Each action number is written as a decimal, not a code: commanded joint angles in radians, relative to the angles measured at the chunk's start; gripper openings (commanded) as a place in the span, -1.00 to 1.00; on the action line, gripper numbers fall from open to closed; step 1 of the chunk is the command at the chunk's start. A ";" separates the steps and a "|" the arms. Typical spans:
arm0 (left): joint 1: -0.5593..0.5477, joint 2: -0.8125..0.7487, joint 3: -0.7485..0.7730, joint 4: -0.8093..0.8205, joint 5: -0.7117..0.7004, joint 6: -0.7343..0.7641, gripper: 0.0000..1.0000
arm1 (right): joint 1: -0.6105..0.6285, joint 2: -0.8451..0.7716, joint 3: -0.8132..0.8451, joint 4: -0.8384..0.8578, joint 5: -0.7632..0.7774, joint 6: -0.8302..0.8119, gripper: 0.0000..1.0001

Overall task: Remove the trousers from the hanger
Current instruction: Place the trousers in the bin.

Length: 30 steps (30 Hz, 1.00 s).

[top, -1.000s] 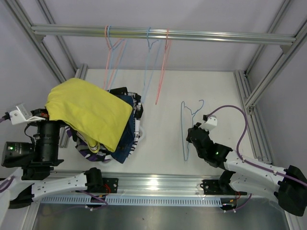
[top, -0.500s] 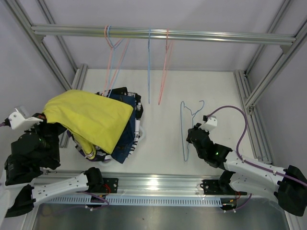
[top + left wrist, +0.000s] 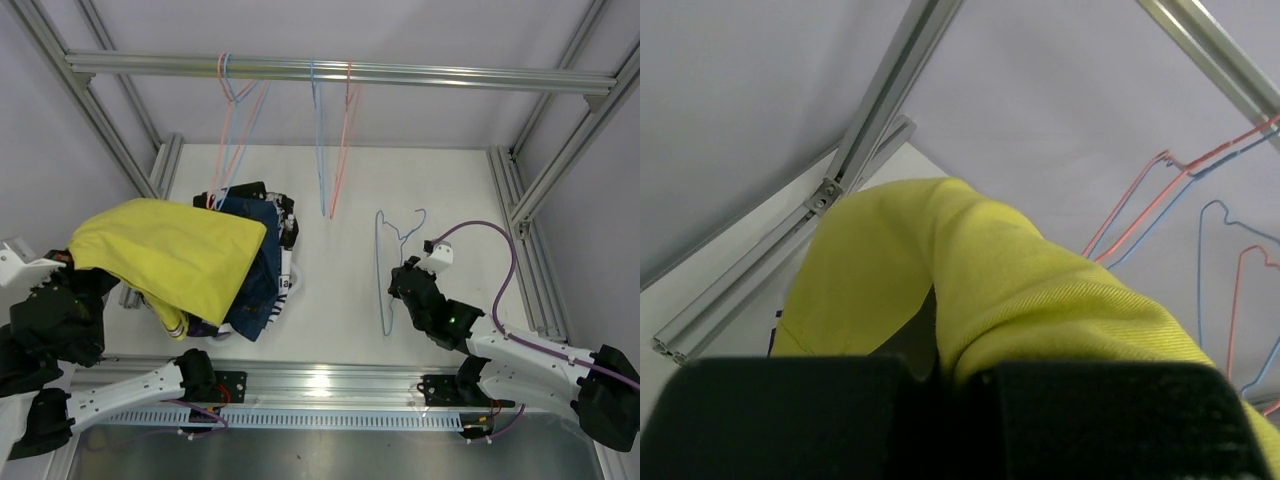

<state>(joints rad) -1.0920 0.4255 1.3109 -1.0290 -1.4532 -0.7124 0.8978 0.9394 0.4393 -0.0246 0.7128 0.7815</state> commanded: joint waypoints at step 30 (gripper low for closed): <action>0.037 0.185 -0.188 0.114 -0.058 -0.213 -0.99 | -0.020 0.026 -0.019 0.063 -0.006 0.004 -1.00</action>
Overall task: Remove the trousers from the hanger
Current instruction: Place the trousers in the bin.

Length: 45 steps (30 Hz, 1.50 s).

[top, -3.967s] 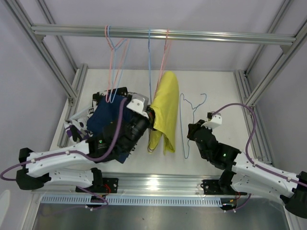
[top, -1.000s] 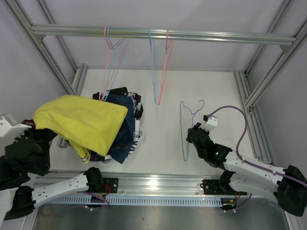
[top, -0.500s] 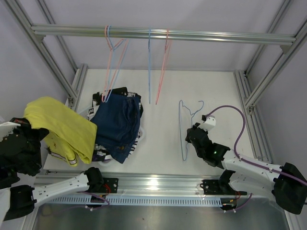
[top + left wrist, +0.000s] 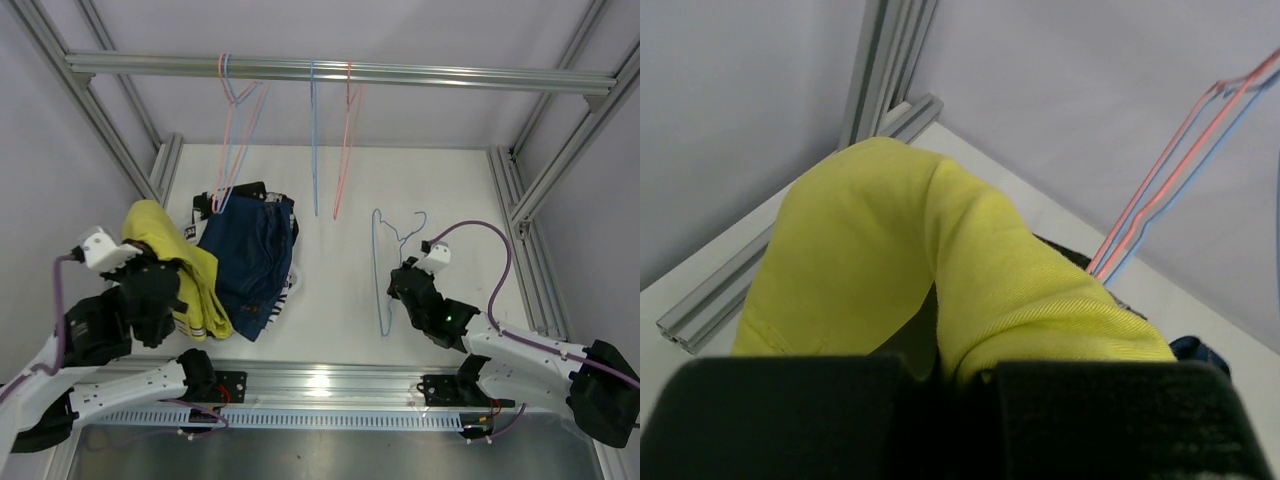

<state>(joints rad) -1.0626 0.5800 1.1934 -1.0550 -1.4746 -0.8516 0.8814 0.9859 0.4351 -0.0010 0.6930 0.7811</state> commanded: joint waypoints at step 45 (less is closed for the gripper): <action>0.217 0.319 -0.247 0.704 0.964 0.181 0.60 | -0.041 -0.104 -0.032 0.006 -0.033 -0.011 -1.00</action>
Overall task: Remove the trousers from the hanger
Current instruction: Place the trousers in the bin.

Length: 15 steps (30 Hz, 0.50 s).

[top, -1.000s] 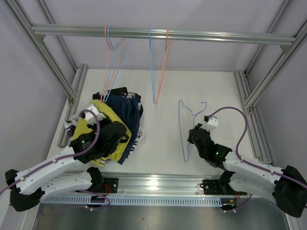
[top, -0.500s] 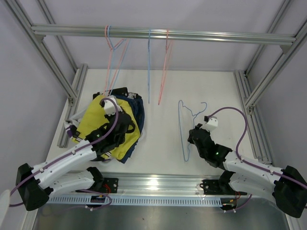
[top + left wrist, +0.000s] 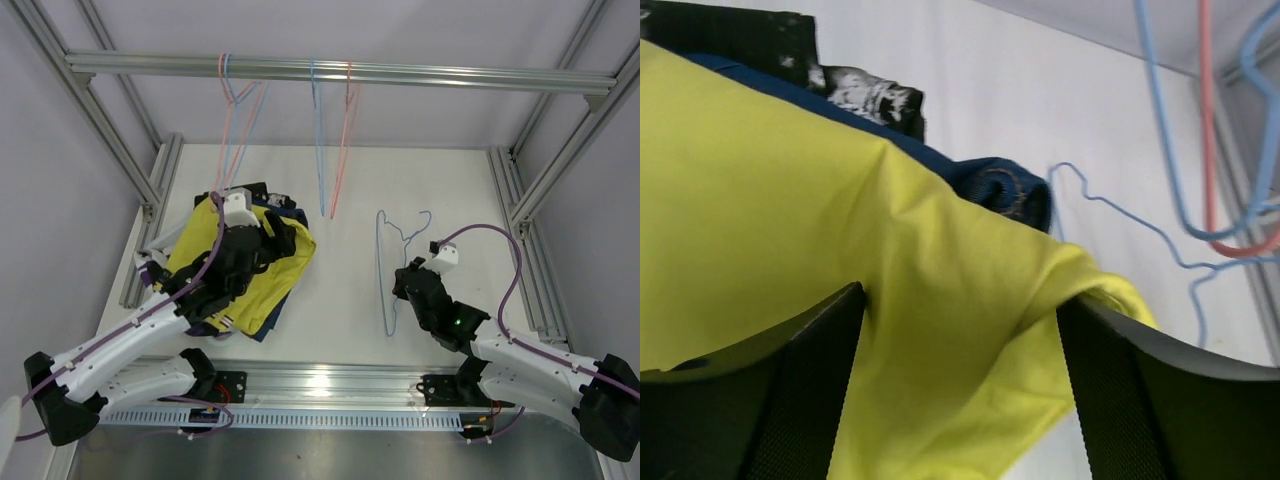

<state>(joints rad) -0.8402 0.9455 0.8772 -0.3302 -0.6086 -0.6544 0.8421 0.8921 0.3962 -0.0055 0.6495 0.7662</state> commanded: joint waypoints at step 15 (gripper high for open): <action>-0.031 -0.218 0.210 -0.213 0.118 -0.005 0.82 | 0.006 -0.027 0.004 0.009 0.007 0.002 -1.00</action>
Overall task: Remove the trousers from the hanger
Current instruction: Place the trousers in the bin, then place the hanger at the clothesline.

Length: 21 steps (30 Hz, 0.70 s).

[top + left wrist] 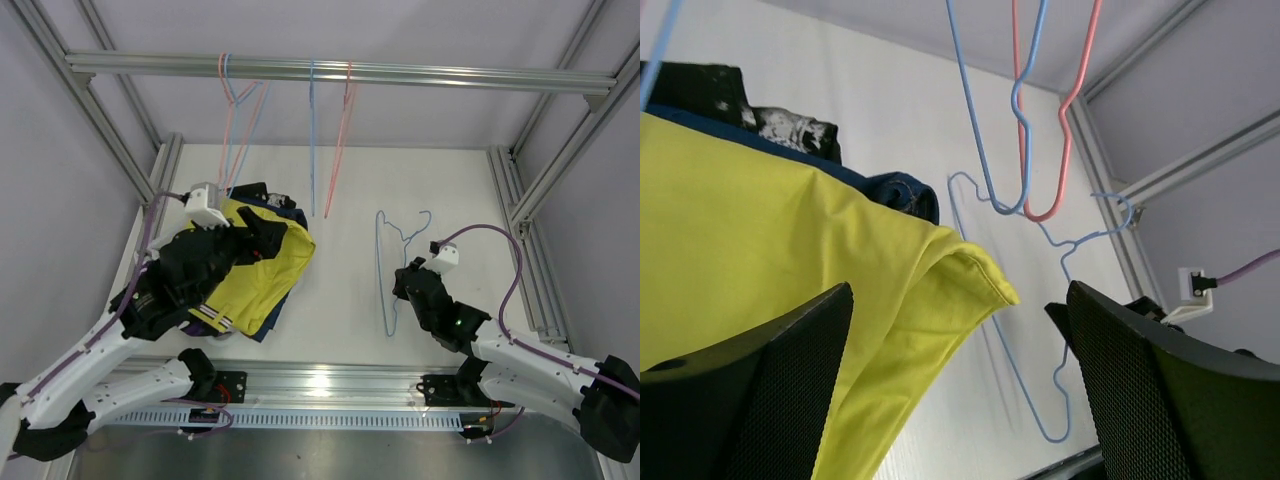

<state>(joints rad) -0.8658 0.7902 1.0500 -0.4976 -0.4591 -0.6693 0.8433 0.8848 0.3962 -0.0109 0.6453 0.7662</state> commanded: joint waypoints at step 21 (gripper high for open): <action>0.002 0.152 -0.354 -0.153 -0.276 -0.453 0.87 | 0.002 -0.084 -0.011 -0.061 0.027 -0.007 -1.00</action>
<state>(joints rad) -0.8673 0.8890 0.7082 -0.5842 -0.7815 -0.9905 0.8448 0.8112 0.3901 -0.0772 0.6460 0.7620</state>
